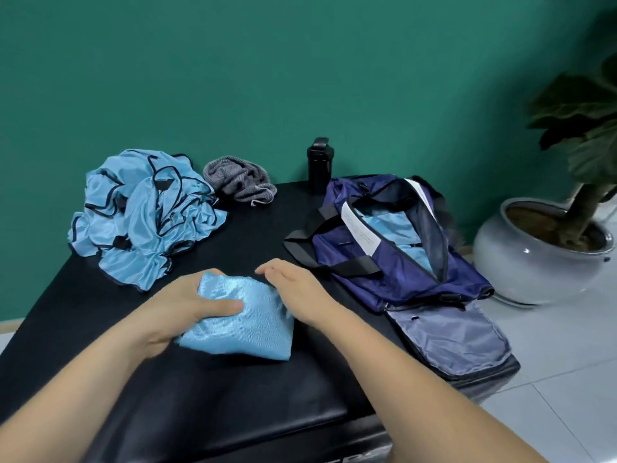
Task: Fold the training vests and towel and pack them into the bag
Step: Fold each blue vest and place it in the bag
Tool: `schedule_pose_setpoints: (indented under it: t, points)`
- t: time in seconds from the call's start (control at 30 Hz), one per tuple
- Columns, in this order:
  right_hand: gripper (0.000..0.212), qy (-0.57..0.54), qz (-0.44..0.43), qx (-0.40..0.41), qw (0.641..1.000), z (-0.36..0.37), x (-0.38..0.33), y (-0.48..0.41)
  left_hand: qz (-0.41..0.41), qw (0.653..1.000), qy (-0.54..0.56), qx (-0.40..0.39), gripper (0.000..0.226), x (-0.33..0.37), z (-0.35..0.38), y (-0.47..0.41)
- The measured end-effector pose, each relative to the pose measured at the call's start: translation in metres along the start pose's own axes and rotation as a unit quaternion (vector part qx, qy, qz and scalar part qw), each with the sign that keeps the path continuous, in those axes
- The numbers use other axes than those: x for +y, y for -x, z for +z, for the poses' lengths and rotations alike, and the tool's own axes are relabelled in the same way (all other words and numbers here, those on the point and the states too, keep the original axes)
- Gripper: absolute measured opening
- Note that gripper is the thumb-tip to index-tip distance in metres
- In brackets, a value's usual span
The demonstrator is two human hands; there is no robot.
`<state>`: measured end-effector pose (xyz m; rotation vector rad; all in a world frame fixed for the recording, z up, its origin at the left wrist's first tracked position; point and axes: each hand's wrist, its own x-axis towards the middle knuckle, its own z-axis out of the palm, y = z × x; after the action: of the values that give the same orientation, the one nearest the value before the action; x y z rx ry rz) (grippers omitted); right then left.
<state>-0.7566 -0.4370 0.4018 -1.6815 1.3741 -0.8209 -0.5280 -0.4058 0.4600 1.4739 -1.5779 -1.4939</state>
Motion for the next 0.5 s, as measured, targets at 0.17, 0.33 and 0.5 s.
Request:
schedule_pose_setpoints:
  t: [0.17, 0.33, 0.5]
  points:
    - [0.04, 0.035, -0.018, -0.178, 0.983, -0.082, -0.061, 0.01, 0.062, 0.997, -0.029, -0.039, 0.045, 0.058, 0.017, -0.01]
    - [0.044, 0.136, -0.017, -0.223, 0.965, -0.167, -0.085, 0.018, 0.113, 0.991, -0.031, -0.065, 0.049, 0.106, 0.043, -0.041]
    - [0.032, 0.268, -0.033, -0.133, 0.954, -0.244, -0.094, 0.004, 0.207, 0.977, -0.036, -0.023, 0.036, 0.153, 0.086, -0.093]
